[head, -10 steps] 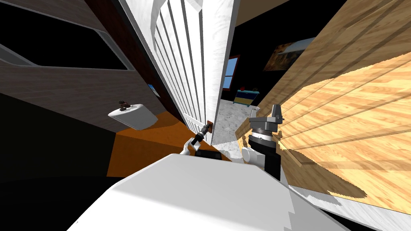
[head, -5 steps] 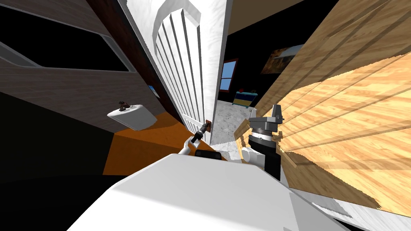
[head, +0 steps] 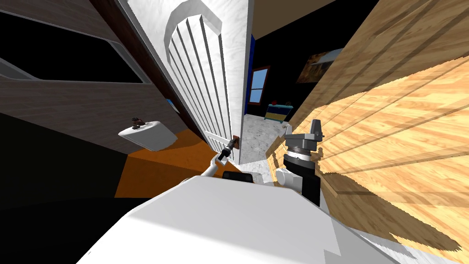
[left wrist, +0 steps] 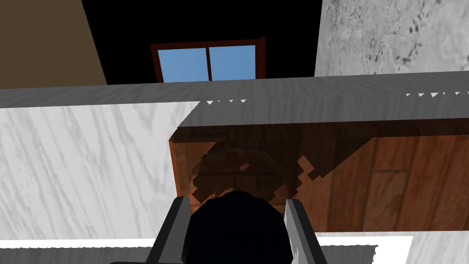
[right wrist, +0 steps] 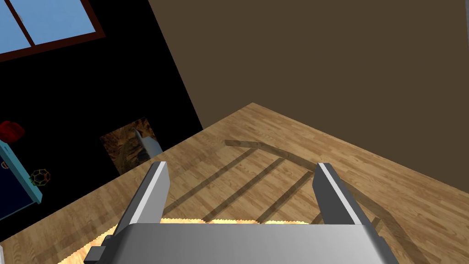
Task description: Push the door open
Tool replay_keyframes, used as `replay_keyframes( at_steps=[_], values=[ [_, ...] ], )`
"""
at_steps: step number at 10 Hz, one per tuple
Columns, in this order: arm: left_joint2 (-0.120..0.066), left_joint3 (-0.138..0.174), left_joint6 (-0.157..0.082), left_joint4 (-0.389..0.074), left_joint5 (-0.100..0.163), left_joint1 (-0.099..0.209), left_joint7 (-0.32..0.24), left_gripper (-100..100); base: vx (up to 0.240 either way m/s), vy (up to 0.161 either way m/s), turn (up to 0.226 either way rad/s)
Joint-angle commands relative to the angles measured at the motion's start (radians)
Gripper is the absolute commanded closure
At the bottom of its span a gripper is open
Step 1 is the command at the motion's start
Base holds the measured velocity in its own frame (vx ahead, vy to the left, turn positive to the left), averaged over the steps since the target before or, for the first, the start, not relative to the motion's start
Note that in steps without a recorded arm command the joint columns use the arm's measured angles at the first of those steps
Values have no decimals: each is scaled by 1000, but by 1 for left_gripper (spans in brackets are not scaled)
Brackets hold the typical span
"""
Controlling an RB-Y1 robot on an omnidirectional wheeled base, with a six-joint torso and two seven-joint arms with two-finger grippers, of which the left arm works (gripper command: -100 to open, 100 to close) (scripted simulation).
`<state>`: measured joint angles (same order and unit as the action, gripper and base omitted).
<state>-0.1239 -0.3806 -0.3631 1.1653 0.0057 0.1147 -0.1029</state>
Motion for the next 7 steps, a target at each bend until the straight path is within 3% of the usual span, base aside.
replay_keyframes(
  at_steps=[1,6,7],
  values=[
    [-10,38,4,-4,6,14,9,100,78,-108,2],
    [4,112,-18,-99,18,80,34,100,67,-69,14],
    [4,112,-18,-99,18,80,34,100,55,-37,43]
  ],
)
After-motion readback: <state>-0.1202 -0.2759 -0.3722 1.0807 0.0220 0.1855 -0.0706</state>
